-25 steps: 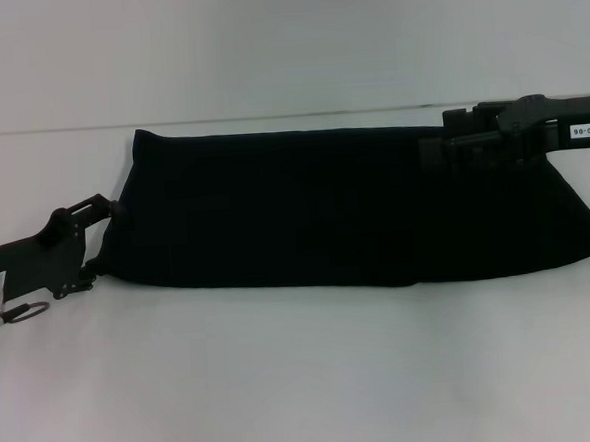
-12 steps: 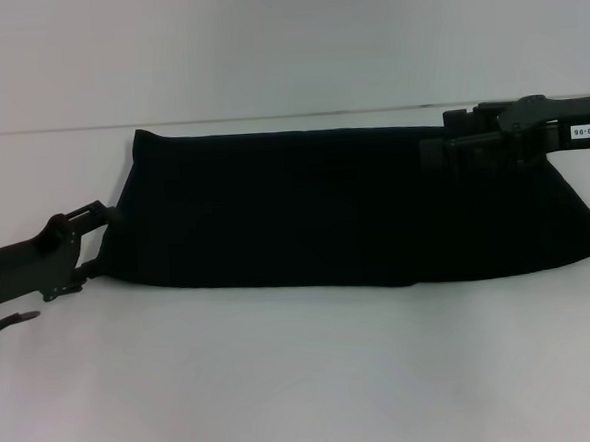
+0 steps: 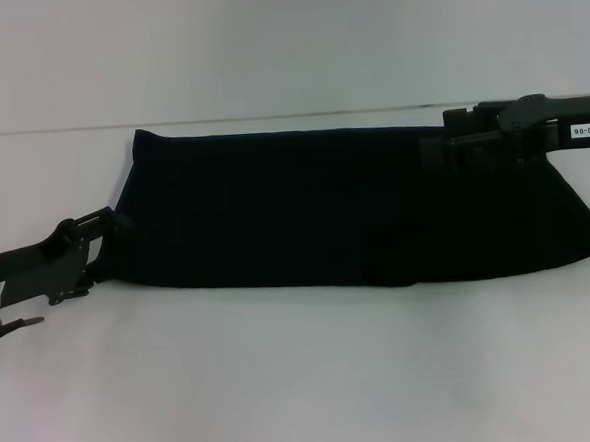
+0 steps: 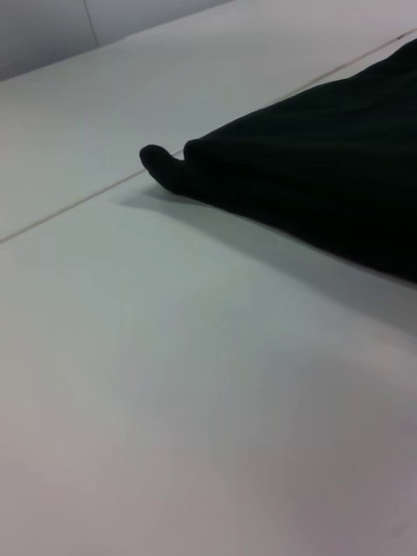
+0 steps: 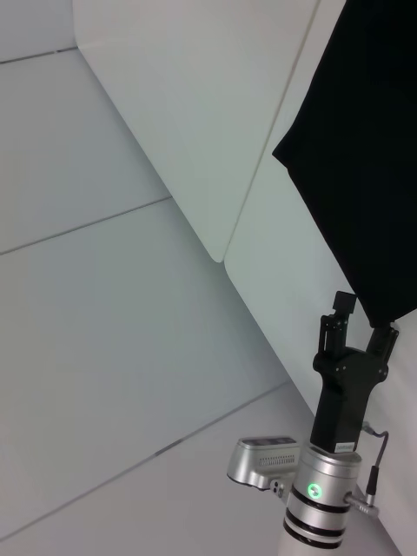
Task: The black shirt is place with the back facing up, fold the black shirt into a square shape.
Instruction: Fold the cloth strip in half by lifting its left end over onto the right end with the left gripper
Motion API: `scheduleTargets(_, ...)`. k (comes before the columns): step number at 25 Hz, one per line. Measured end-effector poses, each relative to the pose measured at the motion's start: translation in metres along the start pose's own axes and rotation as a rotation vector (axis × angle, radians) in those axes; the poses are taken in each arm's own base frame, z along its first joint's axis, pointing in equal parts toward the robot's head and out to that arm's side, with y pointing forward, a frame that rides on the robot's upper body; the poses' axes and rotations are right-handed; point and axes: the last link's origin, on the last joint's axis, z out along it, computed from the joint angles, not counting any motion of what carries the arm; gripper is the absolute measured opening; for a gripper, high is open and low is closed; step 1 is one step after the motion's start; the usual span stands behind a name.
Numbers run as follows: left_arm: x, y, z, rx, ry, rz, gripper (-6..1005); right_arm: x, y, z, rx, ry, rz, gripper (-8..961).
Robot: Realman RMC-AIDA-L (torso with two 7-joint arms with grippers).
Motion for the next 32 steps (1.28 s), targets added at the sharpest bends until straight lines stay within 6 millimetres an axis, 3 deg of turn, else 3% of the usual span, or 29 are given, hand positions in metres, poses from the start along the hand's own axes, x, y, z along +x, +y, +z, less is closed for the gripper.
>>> scheduleTargets(21,0.0015,0.0015,0.0002,0.041,-0.03,0.108,902,0.0004,-0.0001,-0.0002,0.001,0.0,0.001,929)
scheduleTargets(26,0.0015,0.0007,-0.0015,0.045,-0.04,0.11,841,-0.0003,0.0001,-0.0004,-0.001,-0.007,0.002,928)
scheduleTargets(32,0.0005,-0.0004,-0.0021,0.053,-0.05,0.116,684,0.0,0.0001,-0.0007,0.0,-0.009,0.003,928)
